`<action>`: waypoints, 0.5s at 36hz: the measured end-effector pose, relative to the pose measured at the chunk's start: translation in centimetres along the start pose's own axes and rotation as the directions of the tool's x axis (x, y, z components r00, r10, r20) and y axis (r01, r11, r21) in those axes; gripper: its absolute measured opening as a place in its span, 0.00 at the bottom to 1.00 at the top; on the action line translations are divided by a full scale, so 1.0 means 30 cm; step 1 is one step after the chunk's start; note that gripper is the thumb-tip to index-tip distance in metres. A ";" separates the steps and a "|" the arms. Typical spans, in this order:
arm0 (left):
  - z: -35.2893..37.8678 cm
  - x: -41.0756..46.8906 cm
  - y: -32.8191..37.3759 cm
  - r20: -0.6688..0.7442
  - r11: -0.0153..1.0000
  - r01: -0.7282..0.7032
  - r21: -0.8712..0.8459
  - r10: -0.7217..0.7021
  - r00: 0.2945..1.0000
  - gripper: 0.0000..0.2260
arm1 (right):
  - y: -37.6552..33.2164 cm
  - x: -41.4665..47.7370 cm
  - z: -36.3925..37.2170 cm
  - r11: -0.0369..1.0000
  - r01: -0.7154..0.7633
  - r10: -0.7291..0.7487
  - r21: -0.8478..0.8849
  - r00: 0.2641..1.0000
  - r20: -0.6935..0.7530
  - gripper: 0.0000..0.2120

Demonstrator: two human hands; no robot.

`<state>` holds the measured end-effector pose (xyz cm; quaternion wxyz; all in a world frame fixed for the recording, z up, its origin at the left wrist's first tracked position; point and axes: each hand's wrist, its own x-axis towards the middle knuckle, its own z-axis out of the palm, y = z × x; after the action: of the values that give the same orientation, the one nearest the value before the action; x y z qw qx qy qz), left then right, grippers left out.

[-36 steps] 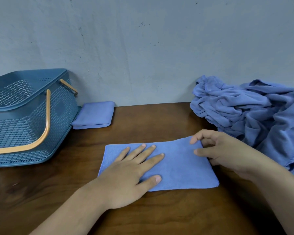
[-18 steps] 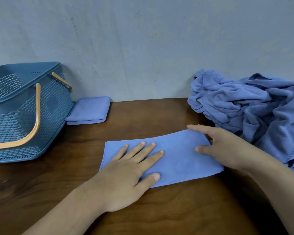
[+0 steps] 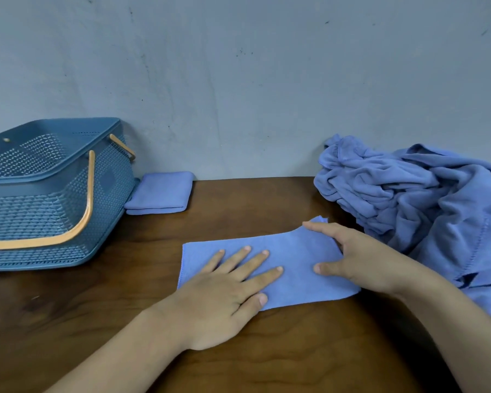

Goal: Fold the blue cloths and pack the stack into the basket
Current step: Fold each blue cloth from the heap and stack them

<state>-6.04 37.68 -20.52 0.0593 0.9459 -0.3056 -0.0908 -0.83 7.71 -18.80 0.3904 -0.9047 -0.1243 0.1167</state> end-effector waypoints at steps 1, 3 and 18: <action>-0.003 -0.009 -0.007 0.004 1.000 0.001 -0.001 -0.001 1.000 0.22 | -0.001 -0.003 -0.001 1.000 -0.007 0.007 0.004 1.000 0.016 0.40; -0.013 -0.039 -0.032 0.012 1.000 0.007 -0.009 -0.007 1.000 0.21 | 0.003 -0.007 -0.005 1.000 -0.018 0.017 0.011 0.999 0.036 0.40; -0.002 -0.221 -0.366 -0.337 0.910 -0.030 -0.415 -0.123 0.934 0.19 | -0.075 -0.014 0.020 0.995 -0.030 0.042 0.094 0.992 -0.120 0.25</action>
<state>-5.09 50.44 -21.42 0.3099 0.9196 -0.2408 0.0176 -1.72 9.47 -17.51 0.4364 -0.8933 -0.0785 0.0740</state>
